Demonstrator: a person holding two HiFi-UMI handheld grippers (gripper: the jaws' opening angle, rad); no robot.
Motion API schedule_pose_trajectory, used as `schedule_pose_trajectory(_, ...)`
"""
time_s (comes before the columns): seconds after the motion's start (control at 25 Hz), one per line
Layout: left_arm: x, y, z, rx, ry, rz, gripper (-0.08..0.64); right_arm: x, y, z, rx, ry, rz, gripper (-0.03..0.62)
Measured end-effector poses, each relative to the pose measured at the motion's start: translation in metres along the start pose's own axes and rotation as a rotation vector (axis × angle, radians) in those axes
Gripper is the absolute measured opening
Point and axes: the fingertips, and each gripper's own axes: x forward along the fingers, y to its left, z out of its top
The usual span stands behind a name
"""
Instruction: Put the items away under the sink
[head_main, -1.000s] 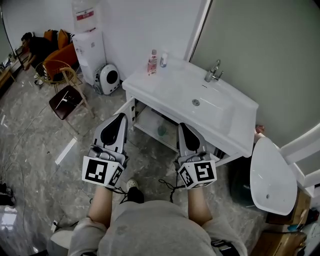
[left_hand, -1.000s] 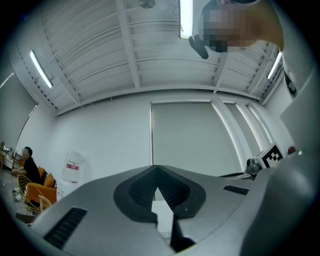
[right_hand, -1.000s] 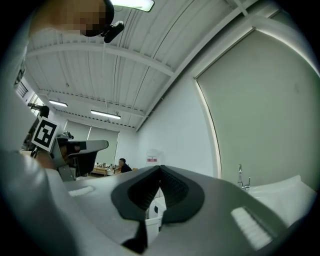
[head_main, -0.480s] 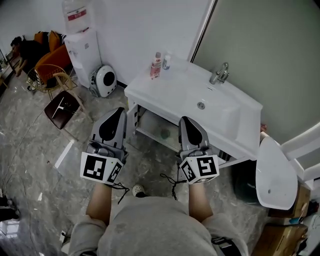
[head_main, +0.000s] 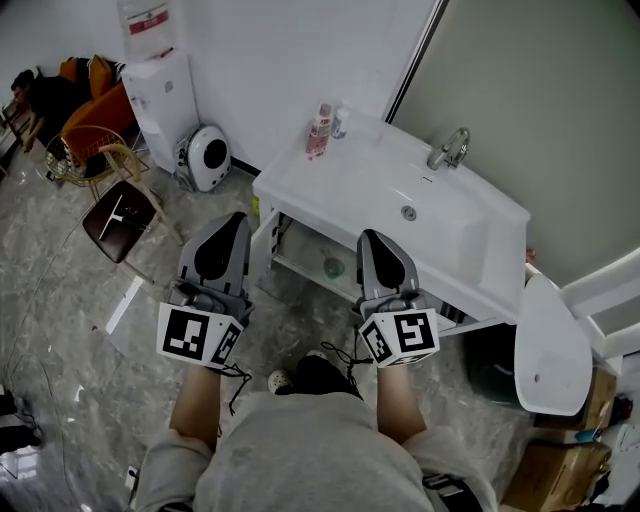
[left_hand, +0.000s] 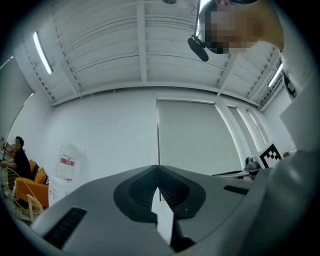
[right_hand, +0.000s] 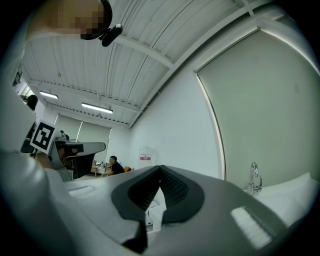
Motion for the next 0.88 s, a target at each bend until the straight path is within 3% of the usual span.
schedule_pose_trajectory(0.4,0.039,0.037,-0.016,0.011,0.010,0.021,0.008,0.060,-0.027,-0.012,0.009,-0.001,0.004,0.011)
schedule_pose_trajectory(0.88,0.139,0.097,-0.027,0.026,-0.013,0.088,0.008,0.176,-0.084,-0.016,0.016,-0.014,0.056,0.011)
